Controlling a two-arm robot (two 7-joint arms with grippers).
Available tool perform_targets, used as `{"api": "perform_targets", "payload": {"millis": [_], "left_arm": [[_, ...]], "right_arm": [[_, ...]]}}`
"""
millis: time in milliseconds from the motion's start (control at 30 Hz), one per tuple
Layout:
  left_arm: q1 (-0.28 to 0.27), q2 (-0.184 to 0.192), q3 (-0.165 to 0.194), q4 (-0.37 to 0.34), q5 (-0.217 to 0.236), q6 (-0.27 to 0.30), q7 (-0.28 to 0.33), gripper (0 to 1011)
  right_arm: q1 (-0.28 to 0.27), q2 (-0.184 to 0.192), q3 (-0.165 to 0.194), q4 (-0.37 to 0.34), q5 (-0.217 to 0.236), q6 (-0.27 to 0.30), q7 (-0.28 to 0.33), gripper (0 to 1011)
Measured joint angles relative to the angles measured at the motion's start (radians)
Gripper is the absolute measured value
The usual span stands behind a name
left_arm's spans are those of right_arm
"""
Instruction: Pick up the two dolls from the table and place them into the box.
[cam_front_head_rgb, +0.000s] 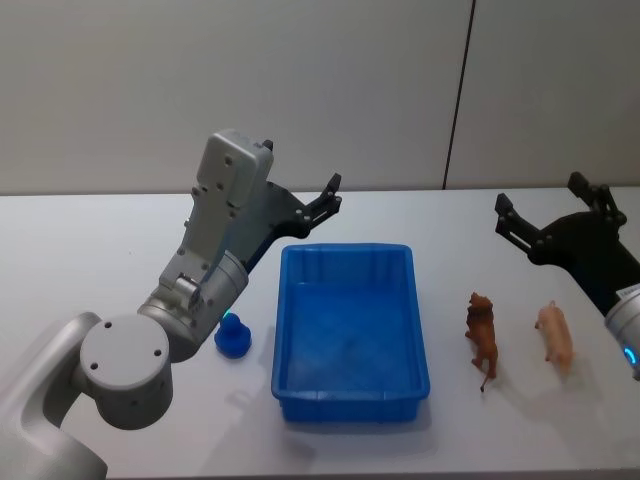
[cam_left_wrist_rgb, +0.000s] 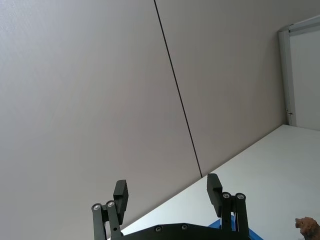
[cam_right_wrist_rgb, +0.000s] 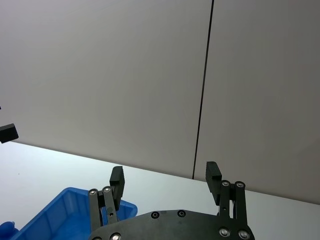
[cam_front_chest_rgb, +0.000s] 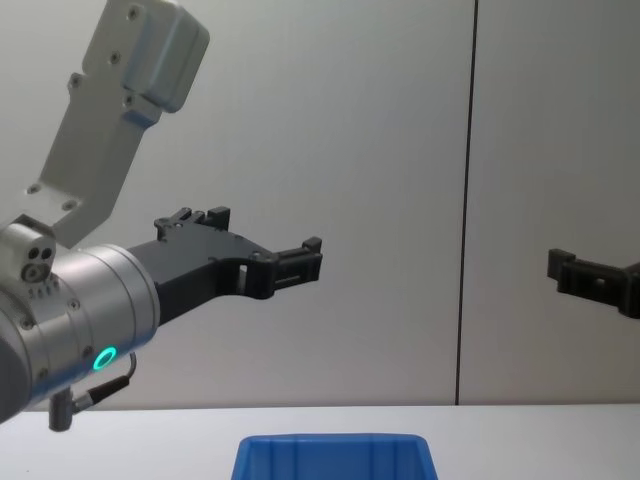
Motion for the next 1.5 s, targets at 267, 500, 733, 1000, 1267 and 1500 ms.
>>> {"api": "perform_targets", "payload": {"millis": [267, 500, 733, 1000, 1267, 1500], "left_arm": [[0.000, 0.000, 0.000, 0.000, 0.000, 0.000, 0.000, 1001], [0.000, 0.000, 0.000, 0.000, 0.000, 0.000, 0.000, 1001], [0.000, 0.000, 0.000, 0.000, 0.000, 0.000, 0.000, 1001], [0.000, 0.000, 0.000, 0.000, 0.000, 0.000, 0.000, 1001], [0.000, 0.000, 0.000, 0.000, 0.000, 0.000, 0.000, 1001], [0.000, 0.000, 0.000, 0.000, 0.000, 0.000, 0.000, 1001]], "right_arm": [[0.000, 0.000, 0.000, 0.000, 0.000, 0.000, 0.000, 1001], [0.012, -0.003, 0.004, 0.017, 0.008, 0.005, 0.011, 1001], [0.039, -0.009, 0.012, 0.064, 0.026, 0.030, 0.027, 1001], [0.071, -0.012, 0.025, 0.139, 0.050, 0.079, 0.042, 1001], [0.089, -0.011, 0.035, 0.200, 0.061, 0.134, 0.039, 1001], [0.092, -0.008, 0.042, 0.235, 0.062, 0.183, 0.020, 1001]]}}
